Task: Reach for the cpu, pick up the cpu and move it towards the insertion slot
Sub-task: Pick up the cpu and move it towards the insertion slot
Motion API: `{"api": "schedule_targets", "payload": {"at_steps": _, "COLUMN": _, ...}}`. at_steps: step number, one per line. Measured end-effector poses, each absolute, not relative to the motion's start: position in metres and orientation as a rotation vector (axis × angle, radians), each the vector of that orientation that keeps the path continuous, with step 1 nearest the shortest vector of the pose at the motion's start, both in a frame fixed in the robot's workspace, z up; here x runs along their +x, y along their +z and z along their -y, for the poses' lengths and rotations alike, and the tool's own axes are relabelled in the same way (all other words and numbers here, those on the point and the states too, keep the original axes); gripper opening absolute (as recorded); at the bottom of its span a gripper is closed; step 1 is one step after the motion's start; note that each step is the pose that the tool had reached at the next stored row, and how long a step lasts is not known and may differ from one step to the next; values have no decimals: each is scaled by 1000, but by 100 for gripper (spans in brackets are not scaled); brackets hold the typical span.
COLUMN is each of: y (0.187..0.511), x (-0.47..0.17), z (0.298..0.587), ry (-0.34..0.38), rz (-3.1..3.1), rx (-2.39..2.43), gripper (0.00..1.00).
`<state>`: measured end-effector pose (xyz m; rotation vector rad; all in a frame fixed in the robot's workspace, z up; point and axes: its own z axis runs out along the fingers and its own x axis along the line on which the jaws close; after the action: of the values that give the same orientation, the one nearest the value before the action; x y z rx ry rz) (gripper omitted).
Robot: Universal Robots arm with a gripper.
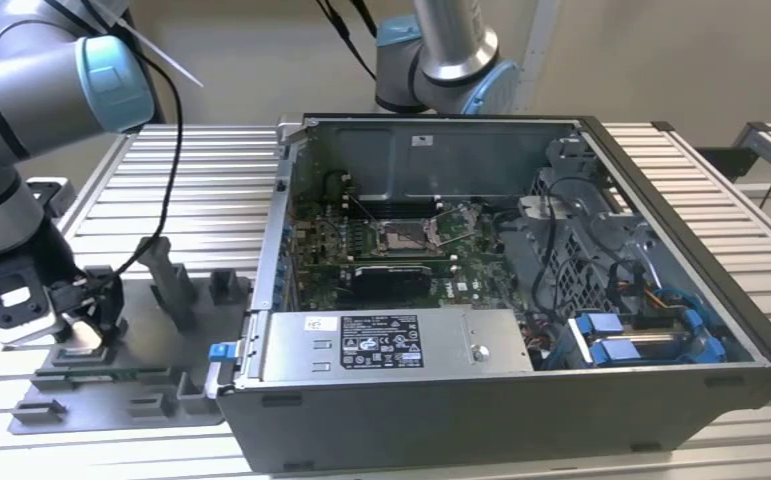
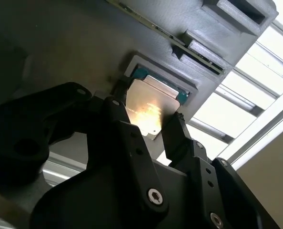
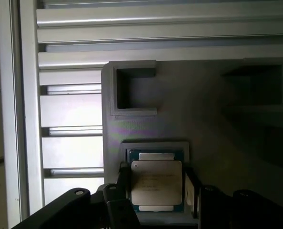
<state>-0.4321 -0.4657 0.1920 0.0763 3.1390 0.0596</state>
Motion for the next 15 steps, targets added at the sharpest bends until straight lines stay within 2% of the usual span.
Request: {"api": "schedule_targets", "payload": {"at_steps": 15, "y": 215, "x": -432, "z": 466, "ry": 59, "rz": -3139, "rx": 76, "gripper": 0}}
